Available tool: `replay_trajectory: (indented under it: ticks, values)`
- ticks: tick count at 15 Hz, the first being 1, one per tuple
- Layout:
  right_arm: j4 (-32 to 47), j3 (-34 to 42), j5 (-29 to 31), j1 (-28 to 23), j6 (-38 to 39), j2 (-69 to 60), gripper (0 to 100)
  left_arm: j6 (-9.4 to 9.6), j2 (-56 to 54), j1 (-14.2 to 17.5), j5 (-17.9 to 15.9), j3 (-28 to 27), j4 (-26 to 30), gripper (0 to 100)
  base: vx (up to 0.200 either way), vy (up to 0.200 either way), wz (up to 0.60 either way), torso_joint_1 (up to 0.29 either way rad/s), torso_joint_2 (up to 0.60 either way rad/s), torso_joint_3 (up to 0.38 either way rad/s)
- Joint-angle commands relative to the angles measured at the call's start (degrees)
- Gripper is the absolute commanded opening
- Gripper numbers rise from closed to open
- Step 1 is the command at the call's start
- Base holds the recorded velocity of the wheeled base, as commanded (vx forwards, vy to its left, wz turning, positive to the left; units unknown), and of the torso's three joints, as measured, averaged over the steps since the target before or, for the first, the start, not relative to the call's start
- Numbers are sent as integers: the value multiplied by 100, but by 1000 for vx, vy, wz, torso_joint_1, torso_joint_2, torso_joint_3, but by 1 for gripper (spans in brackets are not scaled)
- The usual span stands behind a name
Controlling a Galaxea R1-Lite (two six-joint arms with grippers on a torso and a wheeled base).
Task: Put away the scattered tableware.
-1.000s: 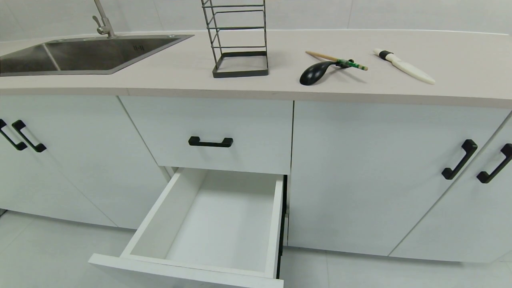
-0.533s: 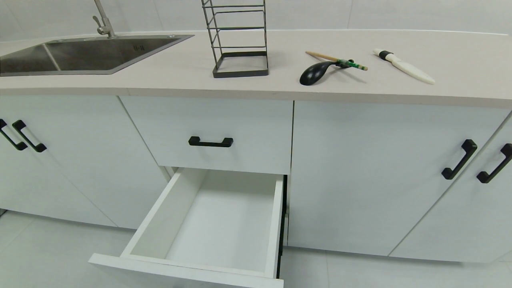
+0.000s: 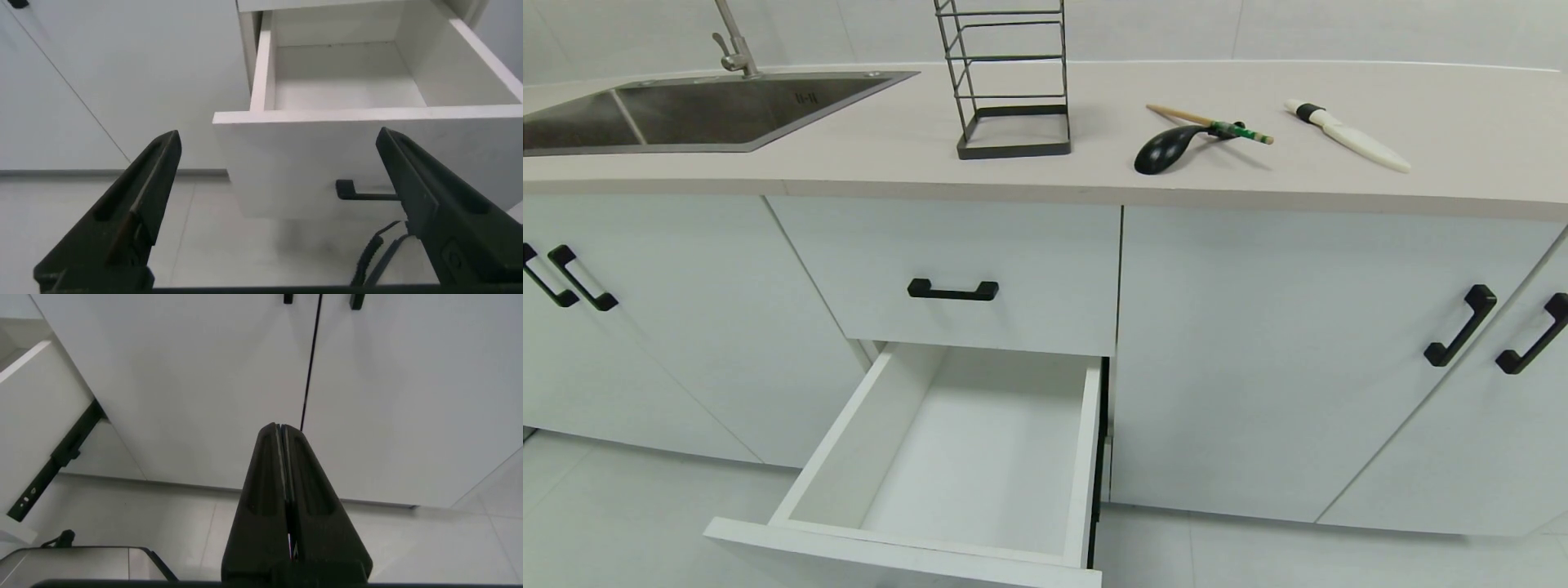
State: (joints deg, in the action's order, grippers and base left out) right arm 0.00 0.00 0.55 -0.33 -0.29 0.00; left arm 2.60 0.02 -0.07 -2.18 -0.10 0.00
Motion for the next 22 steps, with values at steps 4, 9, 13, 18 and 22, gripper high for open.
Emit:
replay_trajectory:
  ticks: [4, 9, 13, 18, 22]
  values:
    - [0, 0, 7, -2, -6, 9, 0, -137, -2, -1, 7, 1, 0, 100, 0, 0, 300, 1, 1, 0]
    - [0, 0, -2, -2, -6, 0, 0, -119, -2, -1, 7, 1, 0, 100, 0, 0, 120, 0, 0, 1]
    - [0, 0, -2, -2, 3, 0, 0, -110, -2, -1, 16, 1, 0, 100, 0, -100, 0, 1, 2, 2]
    - [0, 0, -2, -2, 3, 0, 0, -137, -2, -1, 16, 1, 0, 100, 0, -40, 0, 0, 0, 1]
    - [0, 0, -2, -2, 3, 0, 0, -145, -2, -1, 16, 1, 0, 100, 0, 0, 0, 0, 0, 0]
